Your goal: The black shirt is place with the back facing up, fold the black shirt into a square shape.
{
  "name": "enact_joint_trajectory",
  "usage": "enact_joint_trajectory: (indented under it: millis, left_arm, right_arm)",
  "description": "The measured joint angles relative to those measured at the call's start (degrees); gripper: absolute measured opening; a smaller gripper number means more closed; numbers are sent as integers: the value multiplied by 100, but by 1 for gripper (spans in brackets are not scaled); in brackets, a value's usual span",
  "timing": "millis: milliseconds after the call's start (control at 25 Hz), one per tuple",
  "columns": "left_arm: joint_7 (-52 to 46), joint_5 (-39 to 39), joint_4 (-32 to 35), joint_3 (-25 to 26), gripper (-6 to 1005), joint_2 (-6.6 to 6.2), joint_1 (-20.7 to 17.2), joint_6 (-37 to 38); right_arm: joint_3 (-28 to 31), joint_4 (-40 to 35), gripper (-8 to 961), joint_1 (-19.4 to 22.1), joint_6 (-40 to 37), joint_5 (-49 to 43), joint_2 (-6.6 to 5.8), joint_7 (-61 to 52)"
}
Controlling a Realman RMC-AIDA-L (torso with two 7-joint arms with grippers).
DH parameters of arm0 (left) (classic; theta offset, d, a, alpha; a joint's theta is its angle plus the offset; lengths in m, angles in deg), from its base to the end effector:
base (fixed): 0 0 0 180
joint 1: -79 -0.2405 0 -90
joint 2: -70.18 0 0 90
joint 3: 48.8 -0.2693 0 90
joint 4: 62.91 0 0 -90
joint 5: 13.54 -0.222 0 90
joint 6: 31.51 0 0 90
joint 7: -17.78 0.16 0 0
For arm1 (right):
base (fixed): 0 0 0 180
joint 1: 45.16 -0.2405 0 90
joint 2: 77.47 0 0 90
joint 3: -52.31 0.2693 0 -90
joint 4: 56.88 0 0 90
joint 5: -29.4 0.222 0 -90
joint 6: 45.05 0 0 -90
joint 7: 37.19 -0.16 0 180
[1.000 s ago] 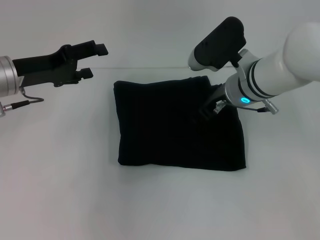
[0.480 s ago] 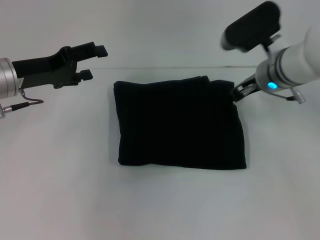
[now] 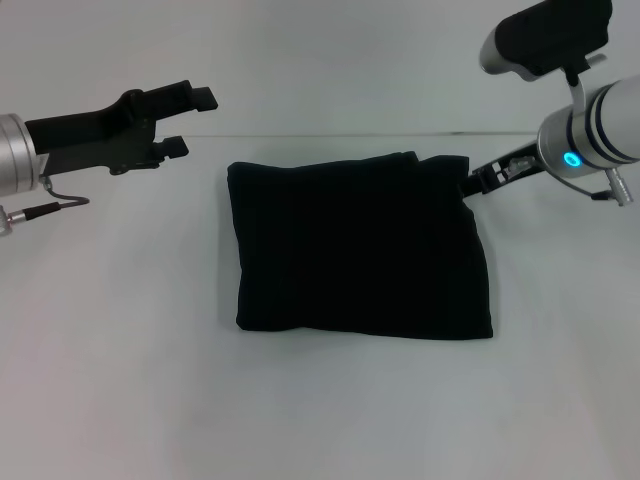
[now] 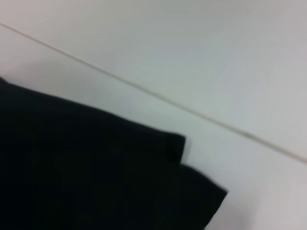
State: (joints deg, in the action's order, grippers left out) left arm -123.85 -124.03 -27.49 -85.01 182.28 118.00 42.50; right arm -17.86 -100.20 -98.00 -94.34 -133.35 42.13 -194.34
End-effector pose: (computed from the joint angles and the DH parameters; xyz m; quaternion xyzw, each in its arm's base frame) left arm -0.2595 0.4436 0.0495 -0.6852 -0.6314 -0.3379 0.1329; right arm 0.1975 0.4982 -0.0373 -0.8452 0.3593 -0.0956 0.3839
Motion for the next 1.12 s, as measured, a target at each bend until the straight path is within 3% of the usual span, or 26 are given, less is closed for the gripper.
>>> enact_joint_trajectory:
  millis: [160,280,480,880,1120]
  left_arm:
    - [21,4,0,0,949,6,11,2]
    - [64,57,0,1,949,24,13,-1]
    - [115,111,0,0,949,36,7,-21]
    - [155,152,0,0,949,75,27,11]
    - [155,152,0,0,950,126,19,4]
  right_arm:
    - [720,-5,765,64,-599,783,-93,368]
    - [1491,30,765,260,-1177,1835,-266,923]
    - [1808,598,764,399,-1738,2605,-527,1156]
    - [2111,941,756,639,-1682,2569,-649,961]
    - [2116,1184,749,600,-1461,2583,-631,998]
